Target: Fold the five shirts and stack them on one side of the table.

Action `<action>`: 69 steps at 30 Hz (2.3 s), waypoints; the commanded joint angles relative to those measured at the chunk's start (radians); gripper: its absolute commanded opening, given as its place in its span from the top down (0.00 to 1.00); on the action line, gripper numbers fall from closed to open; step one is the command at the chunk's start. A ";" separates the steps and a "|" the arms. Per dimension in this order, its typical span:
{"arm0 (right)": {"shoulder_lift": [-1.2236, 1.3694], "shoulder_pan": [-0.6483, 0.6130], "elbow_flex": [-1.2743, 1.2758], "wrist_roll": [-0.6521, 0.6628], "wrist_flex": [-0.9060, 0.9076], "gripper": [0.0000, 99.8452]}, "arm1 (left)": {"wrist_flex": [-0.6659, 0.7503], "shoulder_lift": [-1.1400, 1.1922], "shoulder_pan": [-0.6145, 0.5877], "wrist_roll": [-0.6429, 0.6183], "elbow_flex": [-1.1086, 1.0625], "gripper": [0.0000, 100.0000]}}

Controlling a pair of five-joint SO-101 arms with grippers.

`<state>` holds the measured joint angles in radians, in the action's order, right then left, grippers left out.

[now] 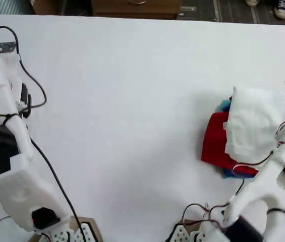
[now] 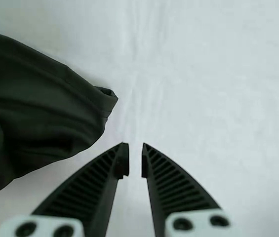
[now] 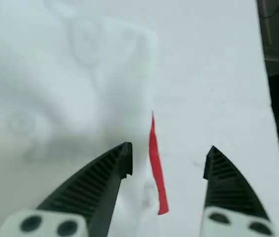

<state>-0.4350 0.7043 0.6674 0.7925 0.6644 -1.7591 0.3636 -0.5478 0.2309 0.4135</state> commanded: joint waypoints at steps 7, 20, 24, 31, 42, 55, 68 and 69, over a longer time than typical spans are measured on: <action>-0.300 -0.183 -0.006 -0.250 0.338 0.87 | 0.003 -0.075 -0.034 -0.008 0.058 0.92; -0.341 -0.756 0.199 -0.247 0.464 0.90 | 0.034 -0.066 -0.511 -0.006 0.407 0.92; -0.334 -0.921 0.247 -0.245 0.435 0.90 | 0.048 -0.066 -0.626 -0.003 0.404 0.92; -0.332 -1.144 0.450 -0.256 0.090 0.90 | 0.061 -0.066 -0.783 0.061 0.407 0.92; -0.332 -1.230 0.628 -0.362 -0.179 0.90 | -0.006 -0.003 -0.847 0.278 0.384 0.92; -0.332 -1.225 0.631 -0.361 -0.191 0.90 | 0.321 0.310 -0.895 0.388 0.423 0.76; -0.332 -1.228 0.631 -0.361 -0.189 0.90 | 0.334 0.647 -0.786 0.393 0.704 0.76; -0.332 -1.227 0.631 -0.361 -0.189 0.90 | 0.325 0.675 -0.779 0.393 0.713 0.77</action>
<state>-0.7403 -0.5217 1.3027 0.4365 0.4925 -1.4308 0.9989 -1.3579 0.6160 1.0595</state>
